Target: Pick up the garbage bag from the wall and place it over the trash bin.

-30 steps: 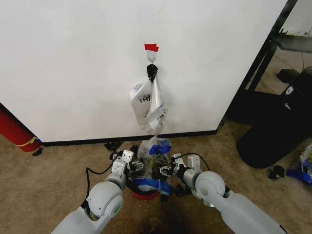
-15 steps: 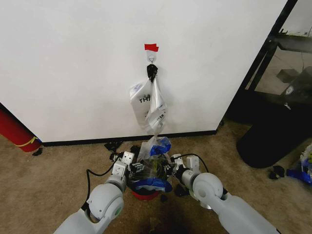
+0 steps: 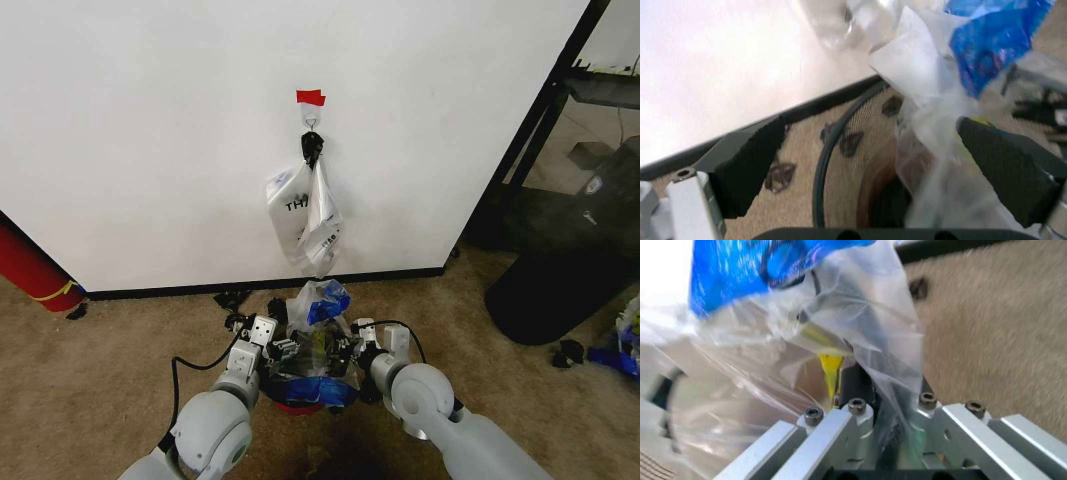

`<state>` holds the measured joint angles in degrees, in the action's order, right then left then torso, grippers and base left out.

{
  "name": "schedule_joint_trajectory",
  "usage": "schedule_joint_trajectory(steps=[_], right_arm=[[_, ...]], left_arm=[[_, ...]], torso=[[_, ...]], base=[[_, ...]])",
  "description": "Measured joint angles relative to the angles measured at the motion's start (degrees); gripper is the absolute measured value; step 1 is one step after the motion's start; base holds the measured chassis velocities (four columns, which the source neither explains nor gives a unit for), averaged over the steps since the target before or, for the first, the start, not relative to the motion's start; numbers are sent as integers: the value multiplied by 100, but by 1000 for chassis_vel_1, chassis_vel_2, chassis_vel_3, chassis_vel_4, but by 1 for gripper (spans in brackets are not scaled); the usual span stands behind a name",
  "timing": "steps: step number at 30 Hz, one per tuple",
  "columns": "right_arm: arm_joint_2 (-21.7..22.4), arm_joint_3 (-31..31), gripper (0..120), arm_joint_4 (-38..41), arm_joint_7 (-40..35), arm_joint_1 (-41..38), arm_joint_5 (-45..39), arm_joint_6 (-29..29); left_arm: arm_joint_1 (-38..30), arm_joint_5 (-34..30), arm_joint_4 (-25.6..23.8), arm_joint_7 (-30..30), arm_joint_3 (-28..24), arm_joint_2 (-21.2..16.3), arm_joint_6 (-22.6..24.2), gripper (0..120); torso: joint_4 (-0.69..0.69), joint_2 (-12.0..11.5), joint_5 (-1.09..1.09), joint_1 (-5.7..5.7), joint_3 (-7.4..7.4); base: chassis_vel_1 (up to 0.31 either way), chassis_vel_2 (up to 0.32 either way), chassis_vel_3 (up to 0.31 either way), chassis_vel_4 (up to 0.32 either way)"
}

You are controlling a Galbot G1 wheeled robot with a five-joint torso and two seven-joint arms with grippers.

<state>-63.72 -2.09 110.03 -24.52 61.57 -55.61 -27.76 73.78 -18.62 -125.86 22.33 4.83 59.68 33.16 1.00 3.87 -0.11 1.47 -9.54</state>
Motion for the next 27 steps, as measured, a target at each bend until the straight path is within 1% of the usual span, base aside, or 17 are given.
schedule_joint_trajectory(steps=[1,4,7,9,10,12,13,15,16,20,22,23,25,27], right_arm=[[0,0,1,0,0,0,0,0],[-106,303,1,142,1,181,34,287],[-184,719,1,385,119,527,141,629],[-187,785,1,449,154,619,203,679],[-187,856,1,523,208,740,337,749],[-180,982,1,643,379,981,742,939],[-179,1028,1,682,442,1071,912,1018],[-183,1122,1,746,571,1273,1291,1244],[-183,1122,1,746,571,1273,1291,1244],[-248,1163,1,802,733,1571,1896,1614],[-280,1130,1,791,794,1636,2146,1787],[-280,1130,1,791,794,1636,2146,1787],[-319,1070,1,765,800,1663,2363,1921],[-349,1015,1,722,812,1666,2573,2044]], left_arm=[[0,0,0,0,0,0,0,100],[173,245,-272,-90,25,-52,-84,100],[383,675,-511,-197,27,-112,-335,100],[414,772,-536,-220,27,-124,-417,100],[459,926,-549,-269,27,-143,-662,100],[503,1256,-521,-409,25,-193,-1331,100],[513,1404,-489,-472,25,-222,-1587,100],[535,1835,-421,-745,33,-309,-2239,100],[535,1835,-421,-745,33,-309,-2239,100],[443,2310,-293,-1407,22,-457,-3221,100],[324,2585,-128,-1649,2,-536,-3576,100],[324,2585,-128,-1649,2,-536,-3576,100],[179,2852,52,-1811,-39,-628,-3814,100],[28,3032,195,-1895,-112,-692,-3946,100]], torso=[[0,0,0,0,0],[0,0,0,0,0],[0,0,0,0,0],[-1,0,1,0,0],[0,0,1,0,0],[0,0,0,0,1],[0,0,0,0,1],[1,0,0,0,0],[1,0,0,0,0],[0,0,1,0,1],[0,0,-1,0,1],[0,0,-1,0,1],[0,0,0,0,0],[-1,0,-1,0,0]], base=[[0,0,0,0],[0,0,0,0],[0,0,0,0],[0,0,0,0],[0,0,0,0],[0,0,0,0],[0,0,0,0],[0,0,0,0],[0,0,0,0],[0,0,0,0],[0,0,0,0],[0,0,0,0],[0,0,0,0],[0,0,0,0]])
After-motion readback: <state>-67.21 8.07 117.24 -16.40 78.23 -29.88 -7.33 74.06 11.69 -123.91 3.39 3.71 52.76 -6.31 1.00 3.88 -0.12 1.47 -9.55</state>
